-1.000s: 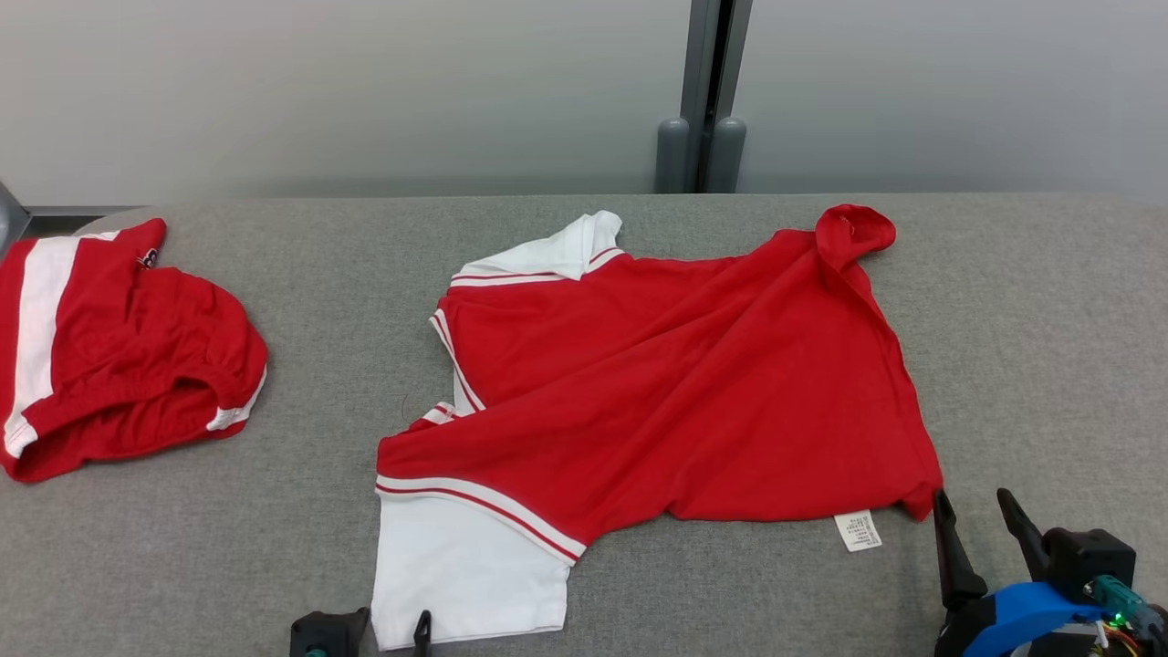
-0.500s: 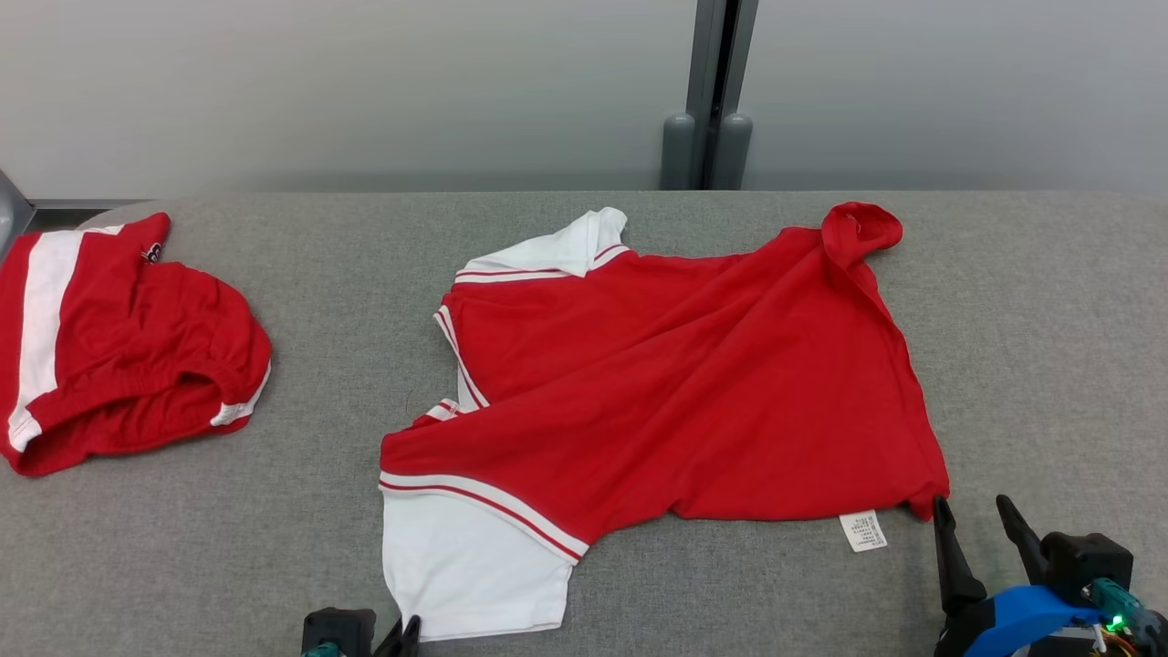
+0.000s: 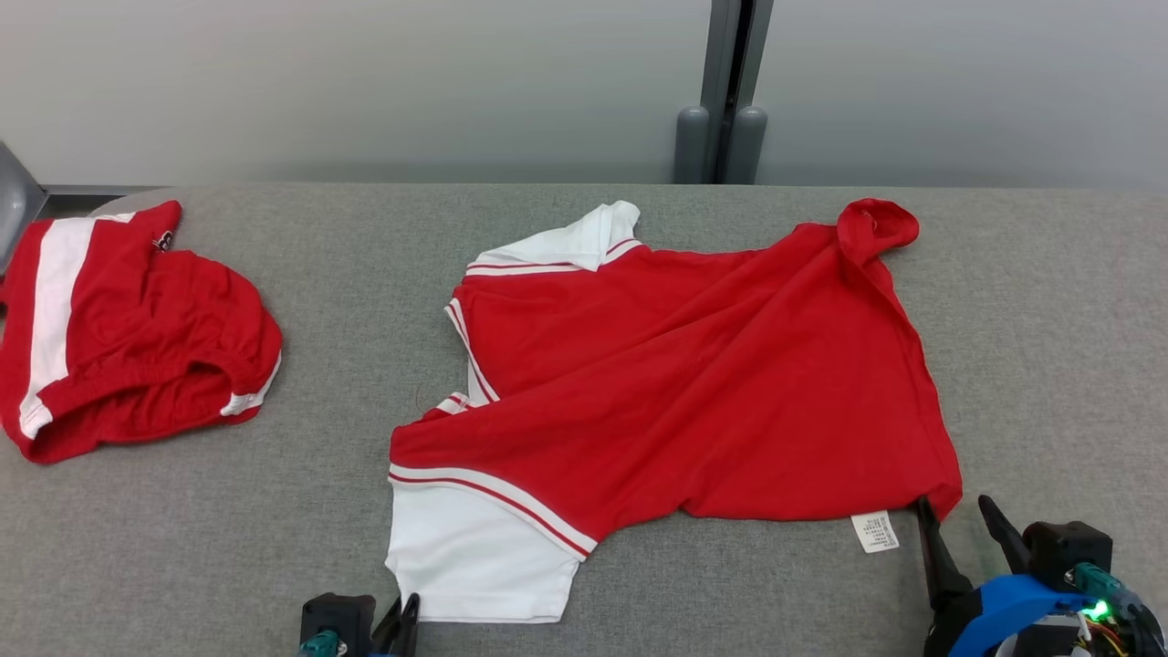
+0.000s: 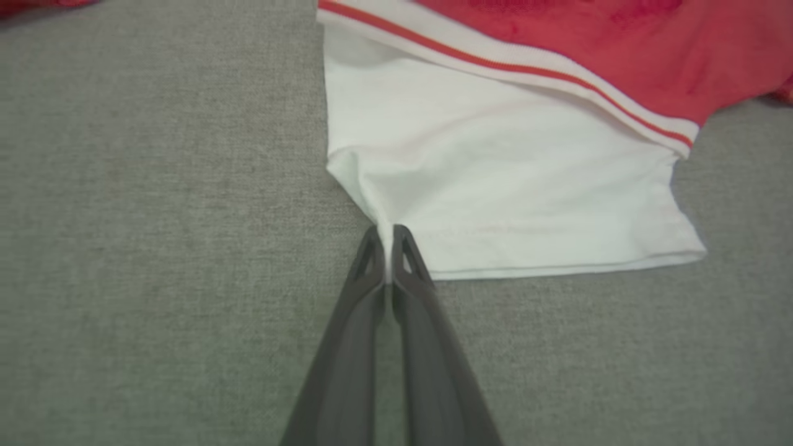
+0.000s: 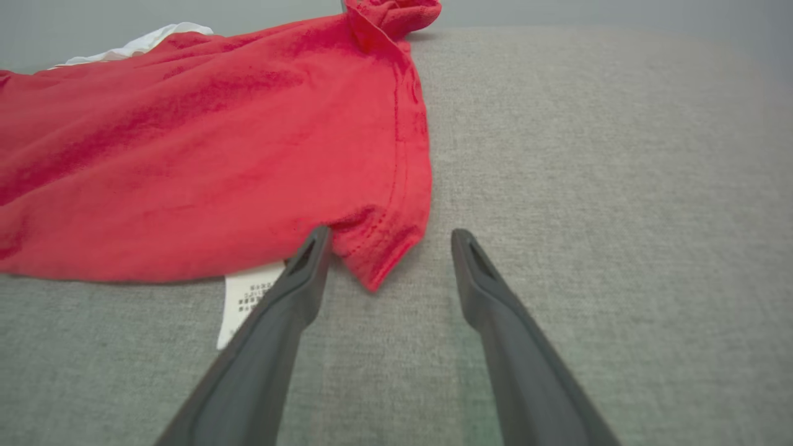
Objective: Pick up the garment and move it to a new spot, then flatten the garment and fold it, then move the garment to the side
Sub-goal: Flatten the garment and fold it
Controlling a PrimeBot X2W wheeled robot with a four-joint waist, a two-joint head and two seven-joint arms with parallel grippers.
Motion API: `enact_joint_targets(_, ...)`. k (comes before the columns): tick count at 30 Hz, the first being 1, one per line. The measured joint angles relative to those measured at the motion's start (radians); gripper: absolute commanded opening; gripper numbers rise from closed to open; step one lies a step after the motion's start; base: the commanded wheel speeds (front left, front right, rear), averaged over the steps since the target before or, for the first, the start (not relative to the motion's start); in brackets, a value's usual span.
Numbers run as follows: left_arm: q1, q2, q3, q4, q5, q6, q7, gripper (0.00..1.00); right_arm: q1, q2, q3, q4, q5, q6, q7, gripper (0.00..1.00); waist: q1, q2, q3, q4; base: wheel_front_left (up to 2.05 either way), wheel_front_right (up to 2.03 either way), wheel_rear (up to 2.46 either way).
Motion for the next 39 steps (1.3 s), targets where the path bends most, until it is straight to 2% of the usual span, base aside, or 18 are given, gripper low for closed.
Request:
enact_joint_targets(11, -0.013, 0.001, -0.014, -0.008, -0.009, 0.0, -0.018, 0.0, -0.074, -0.023, 0.035, 0.1, 0.029, 0.0, 0.041, 1.0, 0.0, 0.0, 0.019, 0.03, 0.0, 0.0, 0.0)
enact_joint_targets(12, -0.017, 0.001, -0.016, -0.008, -0.009, 0.0, -0.021, 0.0, -0.082, -0.026, 0.038, 0.11, 0.034, 0.0, 0.04, 0.71, 0.0, 0.0, 0.021, 0.033, 0.0, 0.0, 0.0)
enact_joint_targets(13, -0.021, 0.001, -0.016, -0.007, -0.01, 0.0, -0.025, 0.0, -0.09, -0.028, 0.043, 0.122, 0.037, 0.0, 0.044, 0.04, 0.0, 0.0, 0.023, 0.035, 0.0, 0.0, 0.0)
enact_joint_targets(14, -0.023, 0.001, -0.017, -0.007, -0.01, 0.001, -0.026, 0.0, -0.098, -0.029, 0.047, 0.132, 0.039, 0.0, 0.045, 0.0, 0.0, 0.0, 0.024, 0.037, 0.0, 0.0, 0.0)
enact_joint_targets(25, -0.026, 0.007, -0.019, 0.0, -0.021, 0.014, -0.078, 0.0, -0.098, -0.068, 0.071, 0.145, 0.083, 0.0, -0.004, 0.0, -0.0001, 0.0, -0.003, 0.03, 0.0, 0.0, 0.0)
enact_joint_targets(32, 0.001, 0.019, -0.008, -0.051, -0.033, 0.027, -0.087, 0.0, -0.003, -0.096, 0.075, 0.037, 0.097, 0.0, 0.0, 0.0, -0.0001, 0.0, -0.031, 0.006, 0.0, 0.0, 0.0)
enact_joint_targets(39, 0.04, 0.032, -0.001, -0.148, -0.044, 0.039, -0.098, 0.0, 0.086, -0.111, 0.035, -0.137, 0.097, 0.0, 0.049, 0.0, -0.0001, 0.0, -0.04, -0.015, 0.0, 0.0, 0.0)
